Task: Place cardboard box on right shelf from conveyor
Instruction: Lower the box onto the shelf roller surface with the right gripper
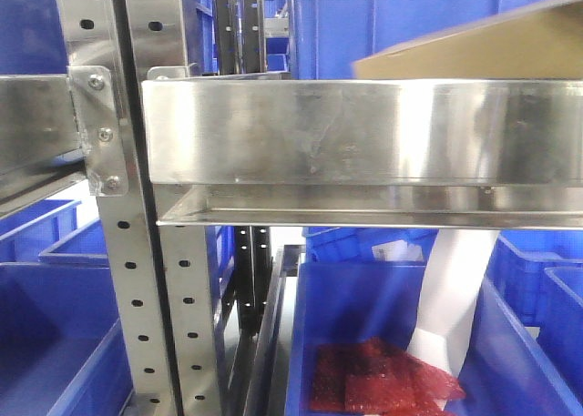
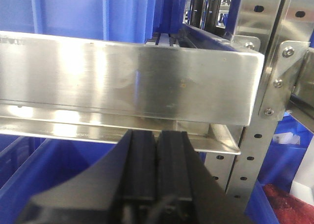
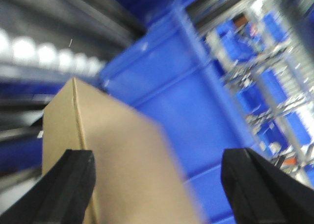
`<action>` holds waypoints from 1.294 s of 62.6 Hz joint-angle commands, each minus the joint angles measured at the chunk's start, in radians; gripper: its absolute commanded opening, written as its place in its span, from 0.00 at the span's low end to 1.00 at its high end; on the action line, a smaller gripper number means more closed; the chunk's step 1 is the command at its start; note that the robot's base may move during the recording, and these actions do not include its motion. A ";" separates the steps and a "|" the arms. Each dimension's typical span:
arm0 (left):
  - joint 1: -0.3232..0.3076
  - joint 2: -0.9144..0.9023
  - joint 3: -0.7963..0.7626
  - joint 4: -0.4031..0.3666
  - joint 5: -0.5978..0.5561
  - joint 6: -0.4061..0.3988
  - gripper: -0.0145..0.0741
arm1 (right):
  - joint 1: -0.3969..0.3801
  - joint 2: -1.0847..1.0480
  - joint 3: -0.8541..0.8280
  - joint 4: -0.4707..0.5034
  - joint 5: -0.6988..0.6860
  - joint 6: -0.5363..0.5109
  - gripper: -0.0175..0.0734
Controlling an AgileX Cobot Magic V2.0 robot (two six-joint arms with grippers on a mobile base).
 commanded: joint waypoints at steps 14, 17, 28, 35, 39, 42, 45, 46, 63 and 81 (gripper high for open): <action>-0.003 -0.008 -0.003 -0.005 -0.081 -0.005 0.03 | 0.000 -0.127 -0.031 0.463 0.034 0.005 0.86; -0.003 -0.008 -0.003 -0.005 -0.081 -0.005 0.03 | 0.000 -0.135 -0.031 0.544 0.069 0.005 0.86; -0.003 -0.008 -0.003 -0.005 -0.081 -0.005 0.03 | -0.013 -0.167 -0.029 0.803 0.174 0.005 0.78; -0.003 -0.008 -0.003 -0.005 -0.081 -0.005 0.03 | -0.062 -0.199 -0.017 0.859 0.225 0.005 0.52; -0.003 -0.008 -0.003 -0.005 -0.081 -0.005 0.03 | -0.096 -0.225 0.000 0.863 0.238 0.005 0.31; -0.003 -0.008 -0.003 -0.005 -0.081 -0.005 0.03 | -0.126 -0.252 0.020 0.887 0.239 0.005 0.23; -0.003 -0.008 -0.003 -0.005 -0.081 -0.005 0.03 | -0.149 -0.285 0.048 0.937 0.241 0.005 0.28; -0.003 -0.008 -0.003 -0.005 -0.081 -0.005 0.03 | -0.161 -0.295 0.061 0.962 0.241 0.005 0.28; -0.003 -0.008 -0.003 -0.005 -0.081 -0.005 0.03 | -0.212 -0.547 0.283 1.050 0.239 0.005 0.25; -0.003 -0.008 -0.003 -0.005 -0.081 -0.005 0.03 | -0.212 -0.831 0.435 1.056 0.258 0.004 0.25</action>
